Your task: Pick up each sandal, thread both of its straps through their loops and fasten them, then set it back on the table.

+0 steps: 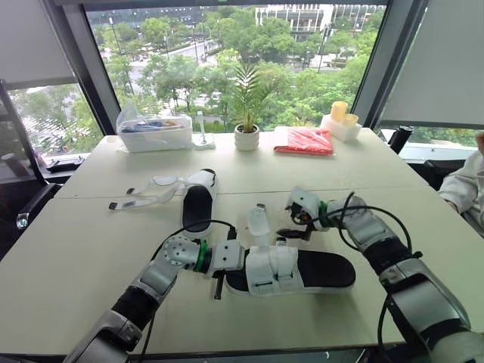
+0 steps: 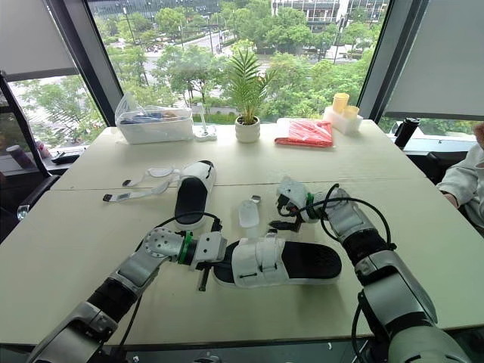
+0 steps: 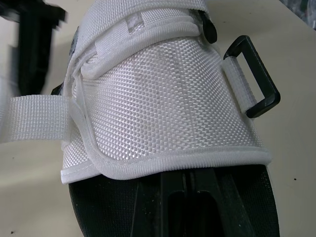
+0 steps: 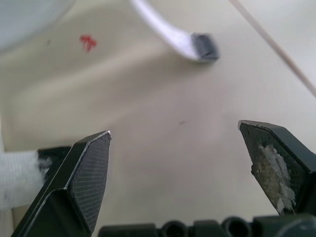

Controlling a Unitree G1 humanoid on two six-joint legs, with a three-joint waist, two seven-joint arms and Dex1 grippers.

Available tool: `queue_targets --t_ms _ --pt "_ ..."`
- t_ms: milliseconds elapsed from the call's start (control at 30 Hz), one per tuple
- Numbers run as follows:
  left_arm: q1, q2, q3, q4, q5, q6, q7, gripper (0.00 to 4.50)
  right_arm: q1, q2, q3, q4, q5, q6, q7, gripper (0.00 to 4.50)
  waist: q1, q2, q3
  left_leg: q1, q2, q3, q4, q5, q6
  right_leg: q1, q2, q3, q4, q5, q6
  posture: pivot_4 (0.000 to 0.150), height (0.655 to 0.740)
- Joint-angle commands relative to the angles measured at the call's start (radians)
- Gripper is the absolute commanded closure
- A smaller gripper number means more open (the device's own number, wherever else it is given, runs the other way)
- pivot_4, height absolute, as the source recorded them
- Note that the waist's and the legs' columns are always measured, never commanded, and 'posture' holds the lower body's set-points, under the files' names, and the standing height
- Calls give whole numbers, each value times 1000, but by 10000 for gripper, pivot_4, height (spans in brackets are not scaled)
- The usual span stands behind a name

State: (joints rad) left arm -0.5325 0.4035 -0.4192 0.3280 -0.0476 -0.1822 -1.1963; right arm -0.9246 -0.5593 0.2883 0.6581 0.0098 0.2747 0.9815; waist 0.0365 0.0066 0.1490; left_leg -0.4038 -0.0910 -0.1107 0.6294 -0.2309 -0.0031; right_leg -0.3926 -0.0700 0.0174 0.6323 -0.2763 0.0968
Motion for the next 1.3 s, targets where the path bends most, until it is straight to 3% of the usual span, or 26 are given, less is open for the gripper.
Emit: queue_targets --t_ms 33,233,367,700,967,1300 --pt "44 18 -70 81 97 52 0 45000 -63 -27 -82 -101 95 177 95 499 1 0 0 0 0 0 0 0 0 0 0 0 0 0 0 1500 7400" --pt "40 16 -70 87 98 48 3 45000 -62 -56 -144 -264 279 606 241 499 1 0 0 -1 0 0 0 0 0 0 -1 0 0 -2 -3 1500 7400" --pt "38 15 -71 90 99 47 1 45000 -14 -60 -129 -329 351 750 279 499 1 0 0 -2 0 0 -1 0 0 -1 -1 0 0 -2 -3 1500 7400" --pt "36 16 -69 87 97 50 0 45000 -1 73 -95 -191 352 745 221 499 0 0 0 -2 0 0 0 0 0 -2 -1 0 0 -2 -3 1500 7400" --pt "43 19 -63 74 99 57 15 45000 -174 258 -170 132 362 680 185 499 -1 0 0 -2 0 0 0 0 0 -3 -1 0 1 0 -1 1500 7400" --pt "55 11 -63 56 96 75 36 45000 -314 318 -250 307 359 593 181 499 -1 1 0 -2 -1 0 -1 0 -1 -3 -1 0 1 0 0 1500 7400"
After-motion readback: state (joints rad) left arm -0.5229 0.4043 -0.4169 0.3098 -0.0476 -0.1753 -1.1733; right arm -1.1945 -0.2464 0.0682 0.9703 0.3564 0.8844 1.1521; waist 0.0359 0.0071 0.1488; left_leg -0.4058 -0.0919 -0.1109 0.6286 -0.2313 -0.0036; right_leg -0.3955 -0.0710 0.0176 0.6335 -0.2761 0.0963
